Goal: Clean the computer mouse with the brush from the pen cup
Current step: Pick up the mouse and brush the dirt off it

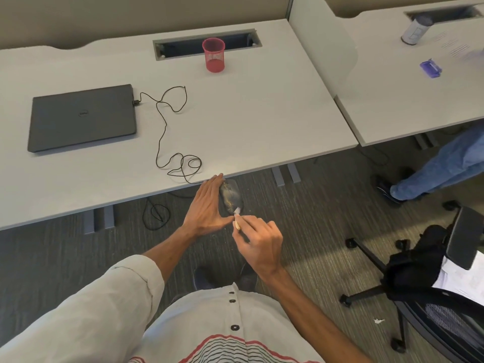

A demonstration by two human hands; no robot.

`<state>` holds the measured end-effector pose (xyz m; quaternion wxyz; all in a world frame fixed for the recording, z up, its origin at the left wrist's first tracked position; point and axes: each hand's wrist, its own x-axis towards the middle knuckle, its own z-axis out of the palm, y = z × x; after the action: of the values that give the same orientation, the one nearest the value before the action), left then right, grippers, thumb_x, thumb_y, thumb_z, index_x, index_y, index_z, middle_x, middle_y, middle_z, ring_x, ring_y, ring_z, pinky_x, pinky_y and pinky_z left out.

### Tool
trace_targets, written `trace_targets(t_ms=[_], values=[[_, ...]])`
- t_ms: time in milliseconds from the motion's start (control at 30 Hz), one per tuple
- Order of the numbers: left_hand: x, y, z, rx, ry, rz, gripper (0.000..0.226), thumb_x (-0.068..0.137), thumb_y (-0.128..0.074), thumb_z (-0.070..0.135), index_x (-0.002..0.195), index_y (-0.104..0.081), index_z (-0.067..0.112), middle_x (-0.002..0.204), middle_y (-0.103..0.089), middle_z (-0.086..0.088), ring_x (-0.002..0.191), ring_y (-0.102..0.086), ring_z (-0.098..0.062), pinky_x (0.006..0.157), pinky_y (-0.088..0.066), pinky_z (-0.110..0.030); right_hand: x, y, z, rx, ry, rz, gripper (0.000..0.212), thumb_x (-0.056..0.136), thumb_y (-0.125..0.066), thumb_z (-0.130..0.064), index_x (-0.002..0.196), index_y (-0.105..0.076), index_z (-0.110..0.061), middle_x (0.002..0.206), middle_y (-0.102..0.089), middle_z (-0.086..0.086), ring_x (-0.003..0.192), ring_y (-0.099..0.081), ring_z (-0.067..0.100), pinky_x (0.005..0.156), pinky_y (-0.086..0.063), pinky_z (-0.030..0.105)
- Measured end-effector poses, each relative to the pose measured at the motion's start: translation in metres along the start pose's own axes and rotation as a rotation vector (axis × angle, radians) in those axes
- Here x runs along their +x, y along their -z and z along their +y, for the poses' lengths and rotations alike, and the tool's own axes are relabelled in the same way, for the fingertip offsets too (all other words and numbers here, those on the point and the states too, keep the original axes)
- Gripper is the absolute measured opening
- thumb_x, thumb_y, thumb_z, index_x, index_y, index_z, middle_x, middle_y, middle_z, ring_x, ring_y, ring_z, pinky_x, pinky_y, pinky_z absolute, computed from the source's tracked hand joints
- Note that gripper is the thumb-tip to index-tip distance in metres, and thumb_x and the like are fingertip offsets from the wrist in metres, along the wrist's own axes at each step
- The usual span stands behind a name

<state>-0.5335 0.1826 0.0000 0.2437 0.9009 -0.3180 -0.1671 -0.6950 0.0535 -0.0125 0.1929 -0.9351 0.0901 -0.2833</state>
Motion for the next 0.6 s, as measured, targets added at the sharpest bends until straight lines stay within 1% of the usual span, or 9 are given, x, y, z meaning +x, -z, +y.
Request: trace_targets(t_ms=[133, 267, 400, 500, 600], values=[[-0.002, -0.006, -0.003, -0.014, -0.001, -0.020, 0.123, 0.083, -0.081, 0.071, 0.171, -0.021, 0.009, 0.181, -0.021, -0.007, 0.171, -0.019, -0.023, 0.141, -0.014, -0.047, -0.001, 0.002, -0.008, -0.003, 0.019, -0.035, 0.019, 0.102, -0.076, -0.029, 0.111, -0.086, -0.016, 0.101, -0.082, -0.003, 0.075, -0.073, 0.013, 0.056, -0.045, 0.033], [-0.005, -0.011, -0.006, -0.014, -0.007, -0.046, 0.128, 0.081, -0.084, 0.071, 0.171, -0.018, 0.009, 0.183, -0.016, -0.006, 0.172, -0.014, -0.022, 0.141, -0.011, -0.047, -0.005, 0.003, -0.011, 0.003, 0.021, -0.046, 0.018, 0.100, -0.078, -0.028, 0.109, -0.086, -0.015, 0.102, -0.083, -0.002, 0.075, -0.075, 0.014, 0.055, -0.048, 0.035], [-0.007, -0.011, -0.008, -0.001, -0.007, -0.049, 0.130, 0.077, -0.087, 0.071, 0.171, -0.020, 0.009, 0.183, -0.017, -0.005, 0.172, -0.014, -0.022, 0.141, -0.010, -0.047, -0.007, 0.002, -0.012, 0.048, -0.009, -0.038, 0.017, 0.099, -0.079, -0.026, 0.112, -0.086, -0.018, 0.107, -0.084, -0.005, 0.083, -0.077, 0.012, 0.056, -0.049, 0.036], [-0.007, -0.011, -0.006, 0.002, -0.010, -0.047, 0.129, 0.079, -0.085, 0.071, 0.171, -0.019, 0.009, 0.183, -0.017, -0.006, 0.172, -0.014, -0.022, 0.141, -0.010, -0.047, -0.006, 0.003, -0.007, 0.066, -0.026, -0.006, 0.020, 0.100, -0.079, -0.028, 0.117, -0.086, -0.018, 0.109, -0.084, -0.007, 0.085, -0.076, 0.009, 0.057, -0.047, 0.033], [-0.007, -0.012, -0.005, 0.019, -0.012, -0.029, 0.125, 0.084, -0.081, 0.070, 0.171, -0.018, 0.008, 0.183, -0.017, -0.006, 0.172, -0.013, -0.022, 0.141, -0.010, -0.047, 0.002, 0.006, 0.002, 0.023, -0.042, 0.045, 0.022, 0.104, -0.075, -0.029, 0.120, -0.085, -0.018, 0.110, -0.082, -0.008, 0.082, -0.073, 0.009, 0.058, -0.042, 0.031]])
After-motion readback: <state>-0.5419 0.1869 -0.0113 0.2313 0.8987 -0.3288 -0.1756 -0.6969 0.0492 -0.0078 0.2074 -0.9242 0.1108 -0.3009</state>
